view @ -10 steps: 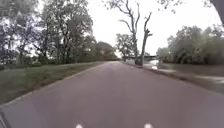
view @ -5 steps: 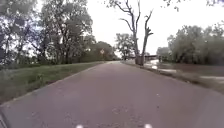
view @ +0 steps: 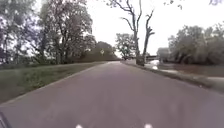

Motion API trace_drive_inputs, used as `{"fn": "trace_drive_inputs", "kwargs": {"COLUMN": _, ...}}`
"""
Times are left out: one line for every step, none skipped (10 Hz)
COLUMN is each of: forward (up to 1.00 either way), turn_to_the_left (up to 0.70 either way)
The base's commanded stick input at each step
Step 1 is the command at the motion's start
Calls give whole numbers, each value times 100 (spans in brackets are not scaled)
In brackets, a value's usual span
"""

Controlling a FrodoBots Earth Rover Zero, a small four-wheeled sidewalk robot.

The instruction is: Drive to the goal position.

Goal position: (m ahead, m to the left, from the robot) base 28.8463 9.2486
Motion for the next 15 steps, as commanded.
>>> {"fn": "trace_drive_inputs", "kwargs": {"forward": 100, "turn_to_the_left": 0}}
{"fn": "trace_drive_inputs", "kwargs": {"forward": 100, "turn_to_the_left": 0}}
{"fn": "trace_drive_inputs", "kwargs": {"forward": 100, "turn_to_the_left": 0}}
{"fn": "trace_drive_inputs", "kwargs": {"forward": 100, "turn_to_the_left": 0}}
{"fn": "trace_drive_inputs", "kwargs": {"forward": 100, "turn_to_the_left": 0}}
{"fn": "trace_drive_inputs", "kwargs": {"forward": 100, "turn_to_the_left": 0}}
{"fn": "trace_drive_inputs", "kwargs": {"forward": 100, "turn_to_the_left": 0}}
{"fn": "trace_drive_inputs", "kwargs": {"forward": 100, "turn_to_the_left": 0}}
{"fn": "trace_drive_inputs", "kwargs": {"forward": 100, "turn_to_the_left": 0}}
{"fn": "trace_drive_inputs", "kwargs": {"forward": 100, "turn_to_the_left": 0}}
{"fn": "trace_drive_inputs", "kwargs": {"forward": 100, "turn_to_the_left": 0}}
{"fn": "trace_drive_inputs", "kwargs": {"forward": 100, "turn_to_the_left": 0}}
{"fn": "trace_drive_inputs", "kwargs": {"forward": 100, "turn_to_the_left": 0}}
{"fn": "trace_drive_inputs", "kwargs": {"forward": 100, "turn_to_the_left": 0}}
{"fn": "trace_drive_inputs", "kwargs": {"forward": 100, "turn_to_the_left": 0}}
